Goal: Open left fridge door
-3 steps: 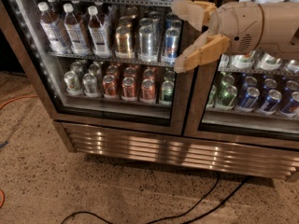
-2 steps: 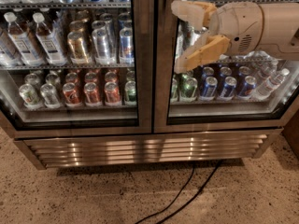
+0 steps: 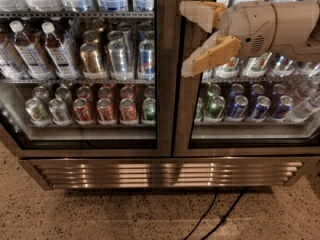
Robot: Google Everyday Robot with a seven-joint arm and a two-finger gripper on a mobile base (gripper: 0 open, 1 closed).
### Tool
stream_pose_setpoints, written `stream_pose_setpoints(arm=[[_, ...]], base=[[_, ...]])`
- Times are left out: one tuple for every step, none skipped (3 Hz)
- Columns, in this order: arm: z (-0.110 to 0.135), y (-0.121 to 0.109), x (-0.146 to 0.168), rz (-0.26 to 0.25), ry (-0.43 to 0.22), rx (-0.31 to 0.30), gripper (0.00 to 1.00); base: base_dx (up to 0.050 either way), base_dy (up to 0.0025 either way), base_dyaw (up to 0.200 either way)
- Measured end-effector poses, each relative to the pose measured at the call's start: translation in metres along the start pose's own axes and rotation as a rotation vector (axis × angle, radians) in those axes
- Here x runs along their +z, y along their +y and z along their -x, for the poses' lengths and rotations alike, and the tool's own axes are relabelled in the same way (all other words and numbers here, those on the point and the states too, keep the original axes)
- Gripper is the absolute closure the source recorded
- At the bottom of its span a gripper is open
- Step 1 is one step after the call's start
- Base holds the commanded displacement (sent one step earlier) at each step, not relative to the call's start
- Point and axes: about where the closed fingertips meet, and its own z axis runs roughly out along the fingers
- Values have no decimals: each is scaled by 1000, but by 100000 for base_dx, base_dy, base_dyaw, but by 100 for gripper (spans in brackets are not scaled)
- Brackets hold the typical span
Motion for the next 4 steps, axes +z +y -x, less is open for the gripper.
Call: stream_pose_setpoints(arm=[[-5, -10, 11, 2, 26, 25, 0], [-9, -18, 21, 1, 47, 49, 0], [-9, -18, 21, -1, 46, 50, 0], [-8, -23, -4, -71, 54, 54, 0]], base=[[0, 0, 0], [0, 0, 0], [0, 0, 0], [0, 0, 0]])
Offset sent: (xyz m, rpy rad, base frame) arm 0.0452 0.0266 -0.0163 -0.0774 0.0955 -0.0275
